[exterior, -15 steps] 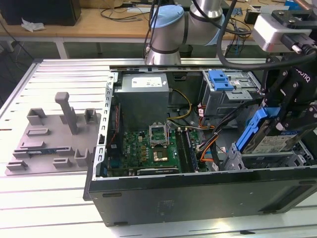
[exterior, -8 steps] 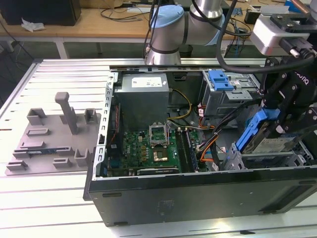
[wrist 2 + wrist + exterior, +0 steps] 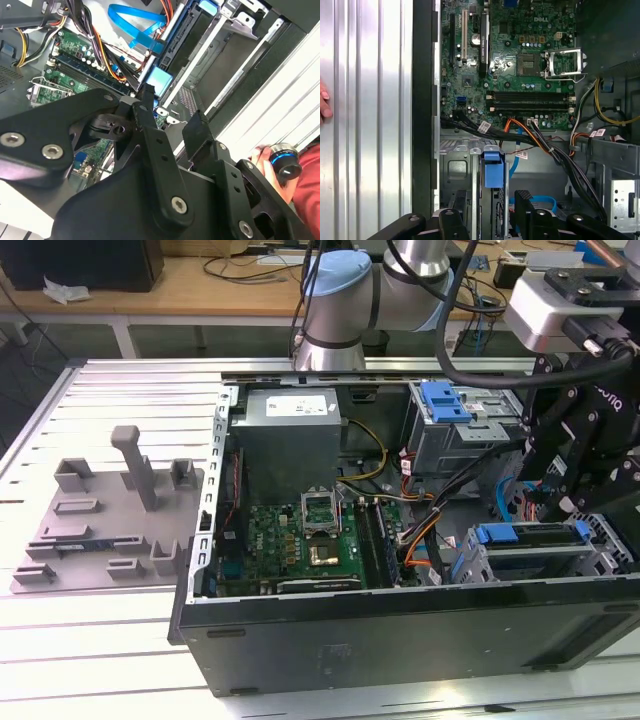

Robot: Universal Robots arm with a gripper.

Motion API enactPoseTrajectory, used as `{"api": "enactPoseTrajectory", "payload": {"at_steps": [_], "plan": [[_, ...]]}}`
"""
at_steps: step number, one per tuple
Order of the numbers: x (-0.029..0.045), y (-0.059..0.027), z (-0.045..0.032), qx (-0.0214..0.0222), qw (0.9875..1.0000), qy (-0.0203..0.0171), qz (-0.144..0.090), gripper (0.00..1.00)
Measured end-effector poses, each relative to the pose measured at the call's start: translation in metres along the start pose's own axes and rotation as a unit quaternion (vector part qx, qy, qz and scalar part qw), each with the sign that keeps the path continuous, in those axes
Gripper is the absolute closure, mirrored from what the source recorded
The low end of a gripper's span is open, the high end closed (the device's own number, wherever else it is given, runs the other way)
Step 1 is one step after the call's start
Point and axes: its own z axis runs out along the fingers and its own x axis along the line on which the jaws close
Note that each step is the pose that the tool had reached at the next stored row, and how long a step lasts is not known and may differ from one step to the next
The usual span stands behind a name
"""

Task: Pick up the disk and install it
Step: 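Insert the first disk wire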

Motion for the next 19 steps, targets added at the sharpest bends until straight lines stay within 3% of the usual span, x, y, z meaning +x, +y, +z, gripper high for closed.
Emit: {"api": "enactPoseTrajectory", "payload": {"at_steps": [12,13,16,18,19], "plan": [[-0.0003,-0.0007,0.0001,-0.0002,1.0000,0.0007,0.000,0.49],[-0.0017,-0.0024,0.0001,-0.0021,1.0000,0.0042,0.000,0.49],[-0.0070,-0.0054,0.0002,-0.0118,0.9996,0.0241,0.000,0.49],[-0.0112,-0.0069,0.0003,-0.0182,0.9990,0.0420,0.001,0.49],[-0.0140,-0.0072,0.0004,-0.0199,0.9983,0.0545,0.001,0.49]]}}
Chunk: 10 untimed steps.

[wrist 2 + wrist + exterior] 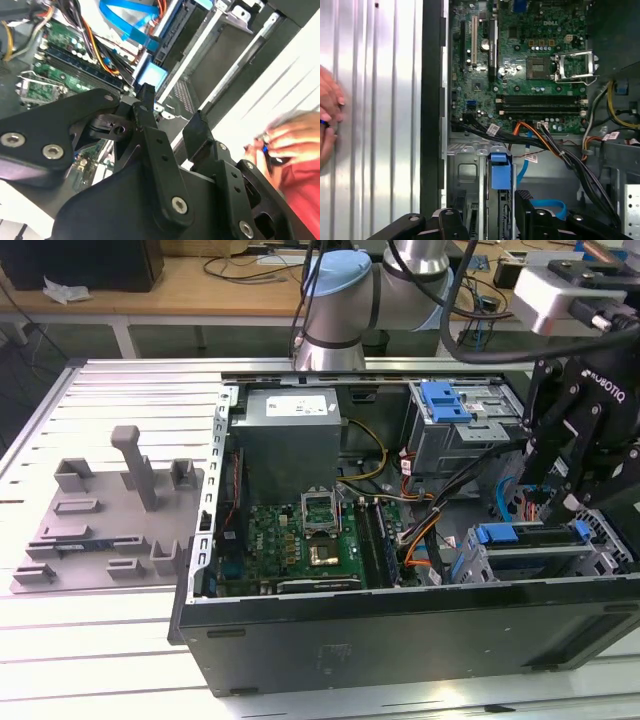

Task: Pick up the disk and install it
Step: 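Insert the first disk wire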

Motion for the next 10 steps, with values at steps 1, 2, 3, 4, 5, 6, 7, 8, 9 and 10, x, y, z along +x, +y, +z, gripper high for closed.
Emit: {"api": "enactPoseTrajectory", "payload": {"at_steps": [1,2,3,4,5,6,7,8,9,10], "plan": [[-0.0014,-0.0001,-0.0002,-0.0009,1.0000,0.0080,0.000,0.49],[-0.0040,-0.0003,-0.0003,-0.0022,0.9998,0.0207,0.001,0.49],[-0.0063,-0.0004,-0.0006,-0.0028,0.9995,0.0303,0.001,0.49],[-0.0098,-0.0006,-0.0009,-0.0033,0.9991,0.0417,0.002,0.49],[-0.0124,-0.0007,-0.0011,-0.0037,0.9988,0.0488,0.002,0.49],[-0.0161,-0.0009,-0.0014,-0.0042,0.9983,0.0584,0.002,0.49],[-0.0184,-0.0011,-0.0017,-0.0045,0.9979,0.0650,0.003,0.49],[-0.0209,-0.0012,-0.0019,-0.0049,0.9974,0.0718,0.003,0.49],[-0.0230,-0.0013,-0.0020,-0.0053,0.9970,0.0771,0.003,0.49],[-0.0255,-0.0015,-0.0023,-0.0058,0.9965,0.0838,0.003,0.49]]}}
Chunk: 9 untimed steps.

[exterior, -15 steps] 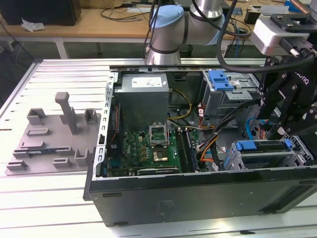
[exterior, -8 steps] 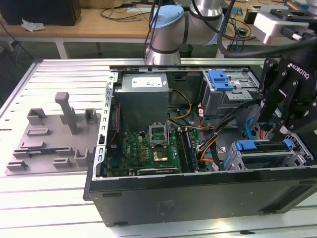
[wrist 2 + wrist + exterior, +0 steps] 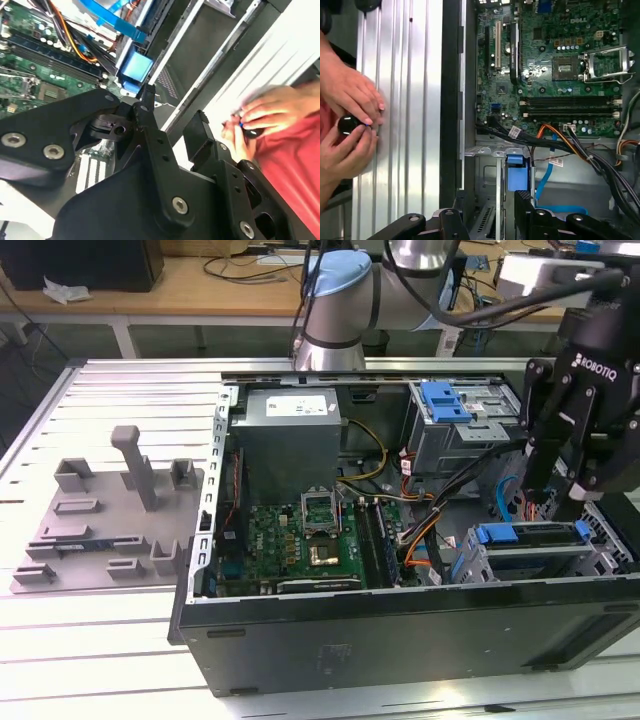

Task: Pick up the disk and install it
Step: 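Insert the first disk wire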

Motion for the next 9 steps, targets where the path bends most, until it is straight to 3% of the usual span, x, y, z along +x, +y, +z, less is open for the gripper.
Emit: {"api": "enactPoseTrajectory", "payload": {"at_steps": [1,3,5,7,9], "plan": [[-0.0033,-0.0004,-0.0008,-0.0012,1.0000,0.0098,0.000,0.49],[-0.0072,-0.0026,-0.0019,-0.0054,0.9993,0.0369,0.001,0.49],[-0.0090,-0.0057,-0.0026,-0.0157,0.9979,0.0626,-0.001,0.49],[-0.0146,-0.0100,-0.0044,-0.0216,0.9966,0.0790,-0.001,0.49],[-0.0190,-0.0152,-0.0056,-0.0222,0.9963,0.0831,-0.001,0.49]]}}
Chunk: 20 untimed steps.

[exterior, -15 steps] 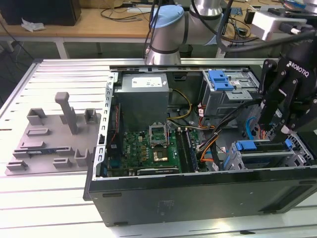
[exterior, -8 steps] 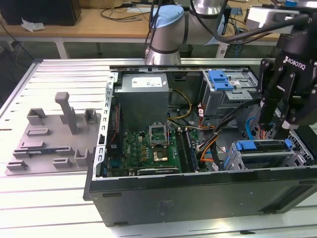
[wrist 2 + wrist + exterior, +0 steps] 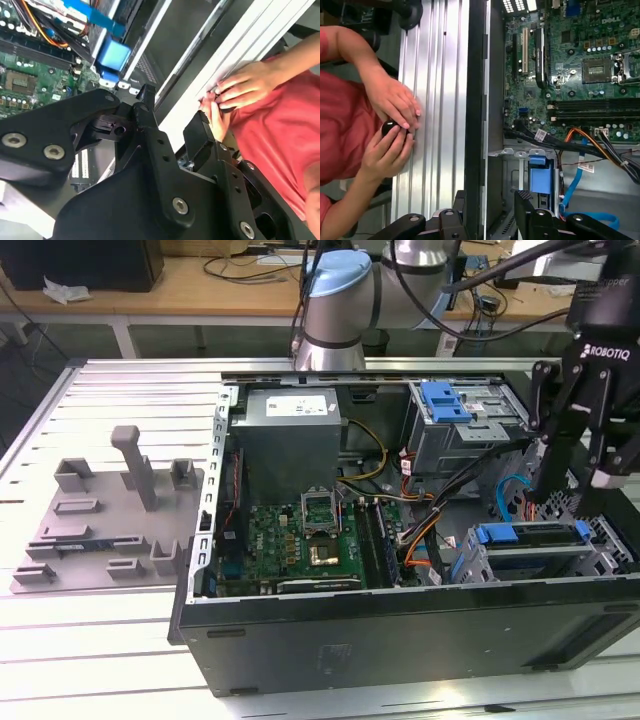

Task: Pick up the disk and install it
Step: 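Insert the first disk wire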

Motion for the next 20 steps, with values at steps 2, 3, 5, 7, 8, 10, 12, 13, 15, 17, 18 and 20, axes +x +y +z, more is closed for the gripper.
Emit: {"api": "enactPoseTrajectory", "payload": {"at_steps": [2,3,5,7,8,10,12,13,15,17,18,20], "plan": [[-0.0060,-0.0154,-0.0041,-0.0006,1.0000,0.0042,0.000,0.49],[-0.0094,-0.0256,-0.0065,-0.0013,1.0000,0.0093,0.000,0.49],[-0.0115,-0.0348,-0.0082,-0.0021,0.9999,0.0152,0.001,0.49],[-0.0124,-0.0433,-0.0088,-0.0029,0.9998,0.0204,0.002,0.49],[-0.0131,-0.0466,-0.0087,-0.0036,0.9998,0.0211,0.003,0.49],[-0.0145,-0.0530,-0.0066,-0.0083,0.9997,0.0200,0.013,0.49],[-0.0152,-0.0556,-0.0052,-0.0115,0.9995,0.0193,0.020,0.49],[-0.0155,-0.0569,-0.0048,-0.0131,0.9995,0.0192,0.023,0.49],[-0.0157,-0.0575,-0.0049,-0.0136,0.9994,0.0197,0.024,0.49],[-0.0157,-0.0576,-0.0048,-0.0136,0.9994,0.0197,0.025,0.49],[-0.0157,-0.0576,-0.0048,-0.0136,0.9994,0.0196,0.024,0.49],[-0.0157,-0.0576,-0.0048,-0.0136,0.9994,0.0197,0.024,0.49]]}}
